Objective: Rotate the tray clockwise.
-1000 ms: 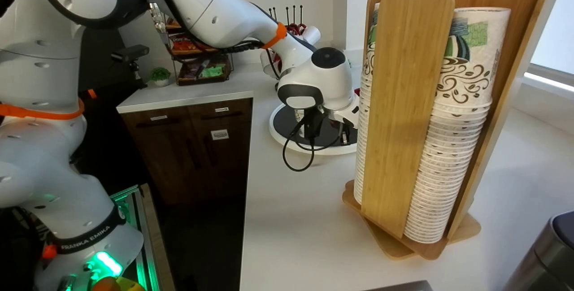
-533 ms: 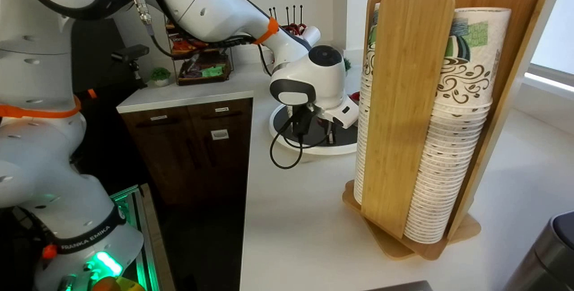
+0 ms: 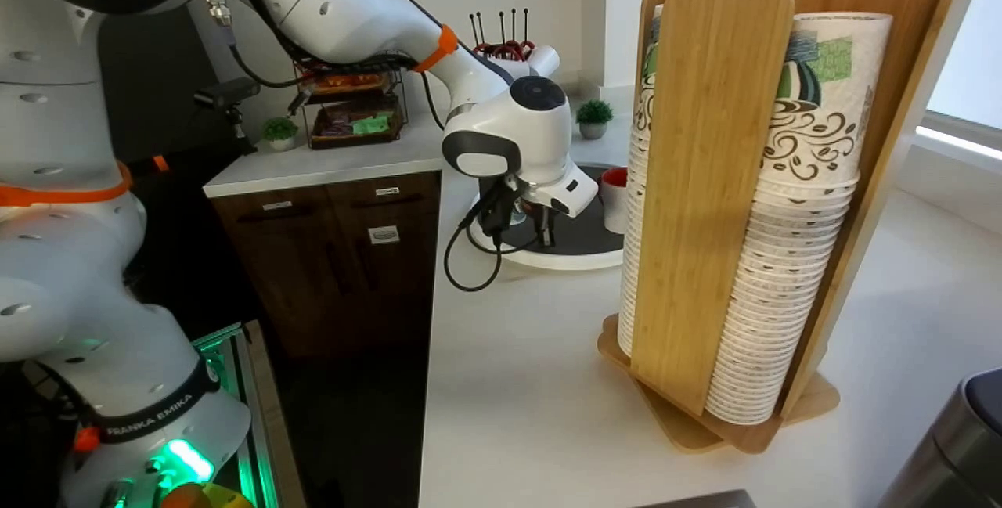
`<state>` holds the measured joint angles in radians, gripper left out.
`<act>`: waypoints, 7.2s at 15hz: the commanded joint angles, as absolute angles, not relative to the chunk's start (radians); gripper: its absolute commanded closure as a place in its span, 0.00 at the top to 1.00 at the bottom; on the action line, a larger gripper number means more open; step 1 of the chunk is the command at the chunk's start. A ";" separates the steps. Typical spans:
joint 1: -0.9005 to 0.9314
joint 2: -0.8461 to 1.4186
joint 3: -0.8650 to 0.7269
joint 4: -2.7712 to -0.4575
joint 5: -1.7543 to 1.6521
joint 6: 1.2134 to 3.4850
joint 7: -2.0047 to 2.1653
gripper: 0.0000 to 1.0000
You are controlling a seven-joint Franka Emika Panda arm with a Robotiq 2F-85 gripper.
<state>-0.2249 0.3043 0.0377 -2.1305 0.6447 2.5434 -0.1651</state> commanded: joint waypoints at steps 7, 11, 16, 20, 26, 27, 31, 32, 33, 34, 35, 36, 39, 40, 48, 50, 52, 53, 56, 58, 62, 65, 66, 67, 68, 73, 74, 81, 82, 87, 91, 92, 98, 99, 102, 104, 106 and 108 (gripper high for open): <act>-0.158 0.240 0.049 -2.202 0.644 2.523 -0.237 0.00; -0.136 0.238 0.049 -2.203 0.634 2.523 -0.233 0.00; -0.134 0.264 0.045 -2.175 0.644 2.541 -0.227 0.01; -0.136 0.268 0.041 -2.170 0.635 2.536 -0.234 0.00; -0.133 0.299 0.047 -2.168 0.617 2.568 -0.266 0.00; -0.134 0.300 0.051 -2.168 0.621 2.563 -0.274 0.00; -0.132 0.290 0.077 -2.170 0.648 2.536 -0.308 0.00; -0.130 0.289 0.085 -2.169 0.651 2.530 -0.314 0.00; -0.127 0.288 0.094 -2.171 0.652 2.528 -0.318 0.00; -0.122 0.288 0.102 -2.171 0.654 2.529 -0.322 0.00; -0.119 0.289 0.110 -2.170 0.655 2.529 -0.326 0.00; -0.114 0.292 0.118 -2.169 0.659 2.535 -0.331 0.00; -0.098 0.302 0.135 -2.159 0.666 2.563 -0.338 0.00; -0.096 0.306 0.141 -2.154 0.670 2.567 -0.345 0.00; -0.077 0.365 0.190 -2.078 0.689 2.640 -0.379 0.00; -0.076 0.377 0.198 -2.065 0.678 2.647 -0.379 0.00; -0.081 0.376 0.206 -2.060 0.680 2.642 -0.380 0.00; -0.081 0.370 0.204 -2.063 0.671 2.636 -0.376 0.00; -0.078 0.340 0.180 -2.089 0.624 2.611 -0.354 0.00; -0.074 0.331 0.164 -2.103 0.587 2.610 -0.334 0.00; -0.072 0.335 0.152 -2.110 0.518 2.602 -0.304 0.00; -0.074 0.342 0.166 -2.105 0.502 2.609 -0.299 0.00; -0.073 0.343 0.167 -2.104 0.498 2.610 -0.296 0.00; -0.079 0.346 0.179 -2.101 0.518 2.606 -0.305 0.00; -0.078 0.349 0.184 -2.100 0.521 2.610 -0.308 0.00; -0.077 0.370 0.213 -2.090 0.544 2.633 -0.321 0.00; -0.078 0.376 0.217 -2.087 0.546 2.639 -0.323 0.00; -0.078 0.406 0.237 -2.079 0.567 2.709 -0.328 0.00; -0.079 0.412 0.246 -2.077 0.580 2.725 -0.329 0.00; -0.073 0.442 0.269 -2.061 0.606 2.802 -0.304 0.00; -0.041 0.463 0.250 -2.055 0.578 2.885 -0.216 0.00; -0.034 0.467 0.245 -2.055 0.574 2.909 -0.189 0.00; -0.031 0.419 0.244 -2.078 0.551 2.911 -0.040 0.00; -0.035 0.408 0.241 -2.082 0.552 2.911 -0.028 0.00; -0.038 0.378 0.200 -2.099 0.524 2.895 0.015 0.00; -0.048 0.358 0.191 -2.106 0.517 2.893 0.025 0.00; -0.057 0.330 0.195 -2.107 0.546 2.864 -0.004 0.00; -0.068 0.301 0.208 -2.107 0.554 2.832 -0.016 0.00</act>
<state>-0.0530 0.3698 0.1940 -2.0754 0.5387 2.8964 -0.0116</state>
